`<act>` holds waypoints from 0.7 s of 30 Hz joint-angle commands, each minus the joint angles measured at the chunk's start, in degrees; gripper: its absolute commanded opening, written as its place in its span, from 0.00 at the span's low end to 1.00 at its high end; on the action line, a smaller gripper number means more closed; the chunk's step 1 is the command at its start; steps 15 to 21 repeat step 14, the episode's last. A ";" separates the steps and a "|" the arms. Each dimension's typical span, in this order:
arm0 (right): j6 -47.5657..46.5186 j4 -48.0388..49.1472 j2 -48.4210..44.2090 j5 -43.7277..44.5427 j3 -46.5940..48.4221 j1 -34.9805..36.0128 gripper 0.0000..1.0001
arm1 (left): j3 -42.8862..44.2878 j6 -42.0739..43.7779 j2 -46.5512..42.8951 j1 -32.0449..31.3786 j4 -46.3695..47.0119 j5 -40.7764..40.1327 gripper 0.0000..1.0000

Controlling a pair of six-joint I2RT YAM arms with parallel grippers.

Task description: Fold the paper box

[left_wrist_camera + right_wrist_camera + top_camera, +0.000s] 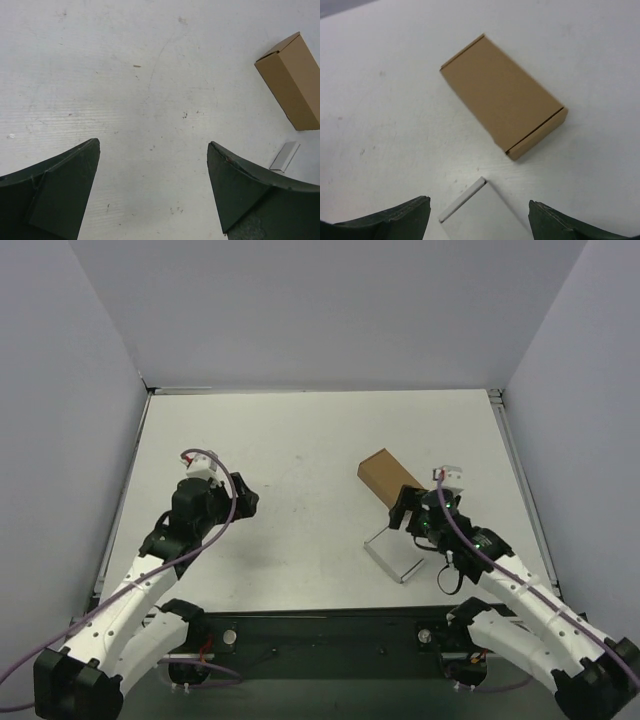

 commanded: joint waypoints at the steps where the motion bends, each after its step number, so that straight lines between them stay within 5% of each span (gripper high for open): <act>1: -9.05 6.37 -5.57 -10.60 -1.36 -14.75 0.81 | 6.10 3.02 -2.61 3.27 -5.28 6.84 0.97; 11: -10.21 7.86 -10.50 -24.76 -2.33 -34.82 0.82 | 16.31 10.58 -2.44 3.36 -17.85 -0.63 0.97; 21: -9.59 8.22 -10.32 -25.47 -2.77 -35.54 0.82 | 17.02 10.76 -2.00 3.36 -18.11 -1.42 0.97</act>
